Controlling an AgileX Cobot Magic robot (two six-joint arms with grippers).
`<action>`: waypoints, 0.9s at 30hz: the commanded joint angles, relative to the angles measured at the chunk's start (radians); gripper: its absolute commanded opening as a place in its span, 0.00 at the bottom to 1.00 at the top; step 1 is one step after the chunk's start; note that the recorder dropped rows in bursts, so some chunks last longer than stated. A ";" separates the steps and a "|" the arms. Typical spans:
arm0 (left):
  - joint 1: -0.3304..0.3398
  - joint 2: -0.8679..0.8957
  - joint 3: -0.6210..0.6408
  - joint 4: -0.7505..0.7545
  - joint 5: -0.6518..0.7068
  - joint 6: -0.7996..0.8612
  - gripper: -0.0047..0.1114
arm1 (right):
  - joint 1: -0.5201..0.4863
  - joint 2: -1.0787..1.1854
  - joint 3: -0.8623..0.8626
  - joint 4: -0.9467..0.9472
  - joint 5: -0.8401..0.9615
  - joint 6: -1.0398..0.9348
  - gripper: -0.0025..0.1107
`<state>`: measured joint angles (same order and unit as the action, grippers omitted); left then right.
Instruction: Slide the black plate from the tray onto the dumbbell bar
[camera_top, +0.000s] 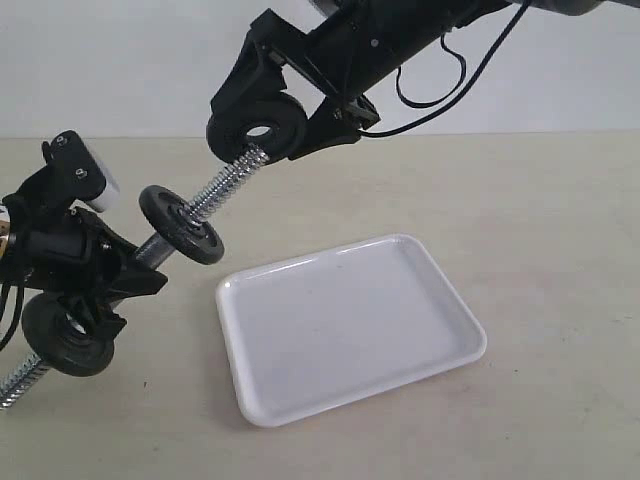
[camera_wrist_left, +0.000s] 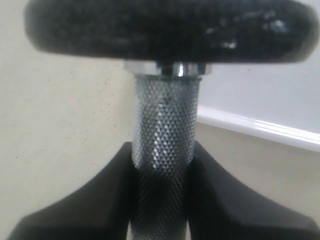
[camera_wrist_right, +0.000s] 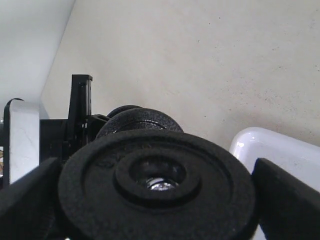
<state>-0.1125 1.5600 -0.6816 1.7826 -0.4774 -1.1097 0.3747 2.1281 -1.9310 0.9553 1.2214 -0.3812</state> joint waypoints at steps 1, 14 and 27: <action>-0.002 -0.054 -0.040 -0.038 -0.055 -0.017 0.08 | -0.004 -0.025 -0.013 0.058 0.000 0.011 0.02; -0.002 -0.054 -0.040 -0.041 -0.034 -0.019 0.08 | -0.004 -0.025 -0.011 -0.018 0.000 0.066 0.02; -0.002 -0.054 -0.040 -0.052 0.005 -0.037 0.08 | 0.057 -0.025 -0.011 -0.024 0.000 0.081 0.02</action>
<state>-0.1146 1.5600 -0.6816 1.7826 -0.4478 -1.1154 0.4052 2.1281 -1.9310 0.8864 1.1910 -0.2980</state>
